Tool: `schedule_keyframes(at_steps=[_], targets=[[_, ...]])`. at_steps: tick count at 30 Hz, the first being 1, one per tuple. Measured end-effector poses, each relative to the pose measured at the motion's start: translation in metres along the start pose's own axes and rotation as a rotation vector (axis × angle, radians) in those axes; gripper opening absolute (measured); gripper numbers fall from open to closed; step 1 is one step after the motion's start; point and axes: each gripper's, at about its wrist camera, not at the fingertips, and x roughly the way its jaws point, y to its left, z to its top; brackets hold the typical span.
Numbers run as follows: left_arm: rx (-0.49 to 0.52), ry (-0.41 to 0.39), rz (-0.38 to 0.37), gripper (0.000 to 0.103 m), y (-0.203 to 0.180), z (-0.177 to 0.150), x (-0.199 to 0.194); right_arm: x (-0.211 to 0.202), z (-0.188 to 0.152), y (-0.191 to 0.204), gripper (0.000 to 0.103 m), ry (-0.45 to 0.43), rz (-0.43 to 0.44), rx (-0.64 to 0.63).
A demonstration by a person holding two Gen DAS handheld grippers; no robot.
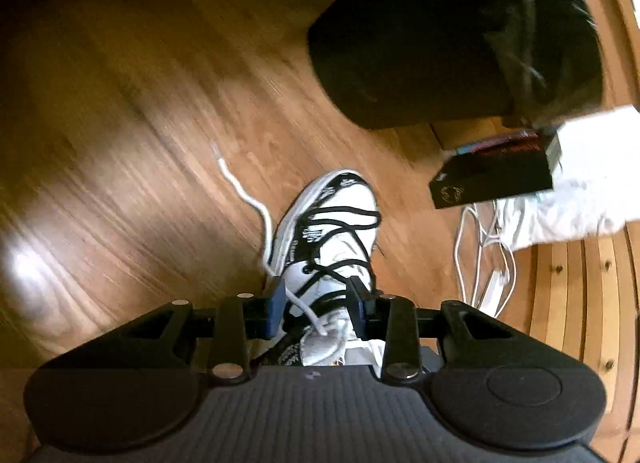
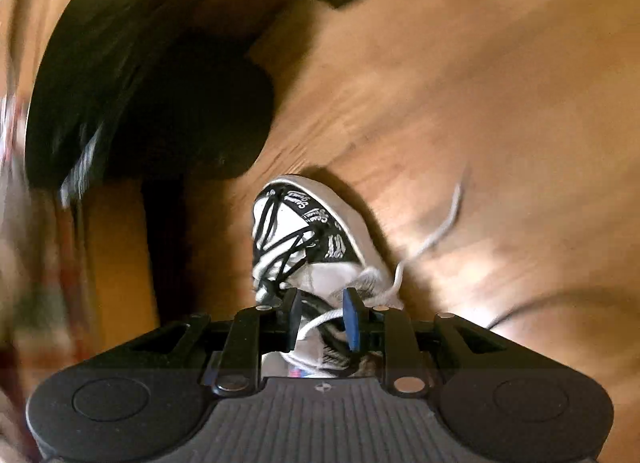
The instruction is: Lace up shoes with both hands
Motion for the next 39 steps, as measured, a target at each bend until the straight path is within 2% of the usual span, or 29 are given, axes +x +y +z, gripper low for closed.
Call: schedule_keyframes(at_steps=[2,5,9,12,20,28,36,39], targets=[[0.014,0.004,0.0,0.036,0.001,-0.002,0.004,0.0,0.001,-0.005,0.027,-0.006,-0.007,0.042],[0.032,0.014,0.0,0.036,0.001,-0.004,0.007,0.002,0.002,0.0,0.027,-0.011,-0.05,-0.009],[0.003,0.031,0.006,0.036,0.01,-0.008,0.009,0.005,0.001,-0.002,0.027,0.003,-0.033,0.016],[-0.016,0.037,-0.007,0.03,0.013,-0.007,0.01,0.003,0.0,-0.001,0.027,-0.06,-0.045,0.007],[-0.025,0.037,-0.006,0.022,0.015,-0.008,0.013,0.009,0.002,0.0,0.027,-0.026,-0.074,0.001],[-0.061,0.021,0.02,0.025,0.018,-0.009,0.009,0.006,0.003,-0.002,0.027,-0.018,-0.084,0.001],[-0.057,0.023,-0.012,0.026,0.015,-0.009,0.014,0.012,0.001,-0.006,0.027,0.016,-0.063,0.032],[-0.032,0.005,-0.007,0.016,0.011,-0.012,0.013,0.015,0.0,-0.003,0.025,0.019,-0.073,0.009]])
